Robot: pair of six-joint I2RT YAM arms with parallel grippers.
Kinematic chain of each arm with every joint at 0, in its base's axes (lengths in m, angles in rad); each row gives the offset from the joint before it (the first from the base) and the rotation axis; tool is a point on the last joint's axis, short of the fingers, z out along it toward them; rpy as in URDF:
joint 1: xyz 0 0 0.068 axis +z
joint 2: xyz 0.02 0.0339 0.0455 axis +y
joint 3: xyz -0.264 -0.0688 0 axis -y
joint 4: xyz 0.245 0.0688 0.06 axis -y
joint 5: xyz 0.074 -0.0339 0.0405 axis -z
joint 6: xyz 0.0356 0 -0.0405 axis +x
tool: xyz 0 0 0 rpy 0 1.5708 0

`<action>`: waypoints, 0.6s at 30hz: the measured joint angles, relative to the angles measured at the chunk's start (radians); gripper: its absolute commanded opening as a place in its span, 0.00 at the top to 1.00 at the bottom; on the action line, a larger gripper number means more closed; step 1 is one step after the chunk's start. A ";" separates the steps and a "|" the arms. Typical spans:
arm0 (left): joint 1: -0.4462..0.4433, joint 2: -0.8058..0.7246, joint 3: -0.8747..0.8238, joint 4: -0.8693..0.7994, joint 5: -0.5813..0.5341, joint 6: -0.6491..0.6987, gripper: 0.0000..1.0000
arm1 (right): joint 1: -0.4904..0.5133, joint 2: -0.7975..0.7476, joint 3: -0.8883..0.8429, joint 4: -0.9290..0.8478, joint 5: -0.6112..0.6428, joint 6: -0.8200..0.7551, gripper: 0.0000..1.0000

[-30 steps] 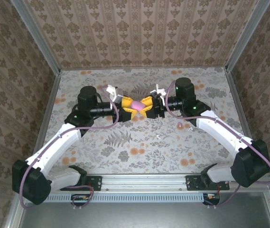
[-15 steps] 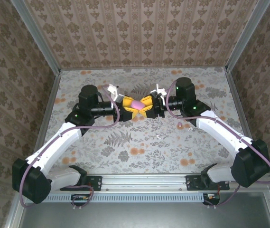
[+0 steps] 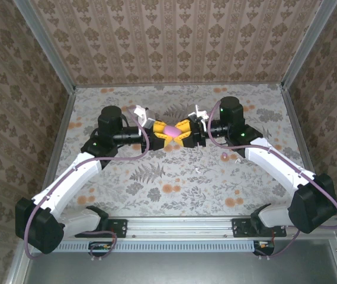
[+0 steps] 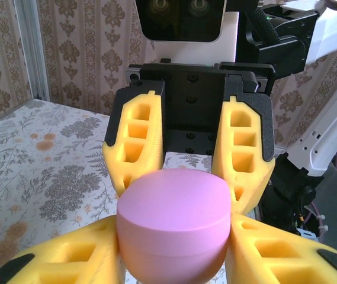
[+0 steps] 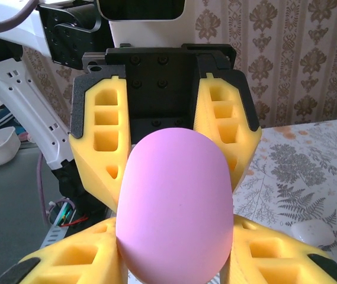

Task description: Insert the wireless bluetooth earbuds into the charging case

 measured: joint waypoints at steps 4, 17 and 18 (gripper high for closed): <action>0.000 0.000 0.000 -0.002 0.002 0.000 0.61 | 0.000 0.000 -0.001 0.000 -0.003 0.000 0.62; 0.000 0.000 0.002 -0.014 0.002 0.015 0.67 | 0.000 -0.002 -0.005 0.000 -0.002 0.000 0.55; 0.000 0.000 0.002 -0.014 0.002 0.015 0.67 | 0.000 -0.002 -0.006 0.001 -0.001 0.000 0.54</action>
